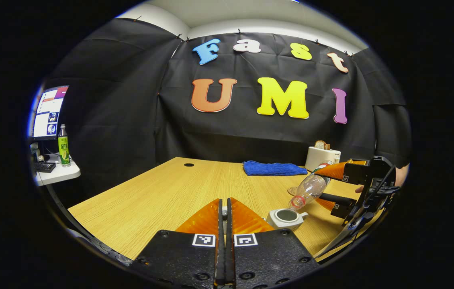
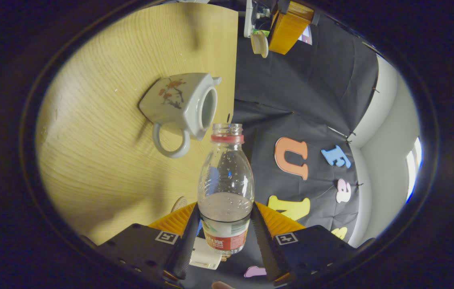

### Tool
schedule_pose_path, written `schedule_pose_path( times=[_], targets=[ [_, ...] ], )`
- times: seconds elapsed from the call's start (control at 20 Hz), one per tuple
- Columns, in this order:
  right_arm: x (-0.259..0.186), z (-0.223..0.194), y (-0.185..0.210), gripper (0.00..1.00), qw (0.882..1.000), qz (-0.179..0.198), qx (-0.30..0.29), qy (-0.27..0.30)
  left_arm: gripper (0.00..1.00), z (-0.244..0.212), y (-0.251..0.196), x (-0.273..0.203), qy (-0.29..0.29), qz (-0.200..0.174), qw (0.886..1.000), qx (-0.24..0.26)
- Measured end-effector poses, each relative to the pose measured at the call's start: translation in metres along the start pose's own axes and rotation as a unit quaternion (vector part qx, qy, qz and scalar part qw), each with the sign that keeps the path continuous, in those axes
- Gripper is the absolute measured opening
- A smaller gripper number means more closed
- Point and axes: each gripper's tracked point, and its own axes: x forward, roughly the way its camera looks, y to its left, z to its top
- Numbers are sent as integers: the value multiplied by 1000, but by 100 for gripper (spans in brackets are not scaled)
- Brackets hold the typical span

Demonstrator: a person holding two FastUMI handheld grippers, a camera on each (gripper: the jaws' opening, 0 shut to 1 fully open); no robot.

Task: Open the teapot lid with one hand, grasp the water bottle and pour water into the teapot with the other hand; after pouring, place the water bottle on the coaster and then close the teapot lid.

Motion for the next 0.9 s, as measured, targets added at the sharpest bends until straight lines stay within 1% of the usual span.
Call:
schedule_pose_path(
  times=[0.2, 0.4, 0.9],
  targets=[
    [0, 8, -5, 72, 1000, -3, -20, -8, 3, 0, 2, -1, 0, 1, 1000, -1],
    [3, 9, -14, 72, 999, -12, -45, -15, 3, 0, 3, -1, 0, 0, 1000, -2],
    [3, 8, -24, 72, 996, -19, -90, -21, 3, -1, 3, -2, 2, -1, 1000, -4]
  ],
)
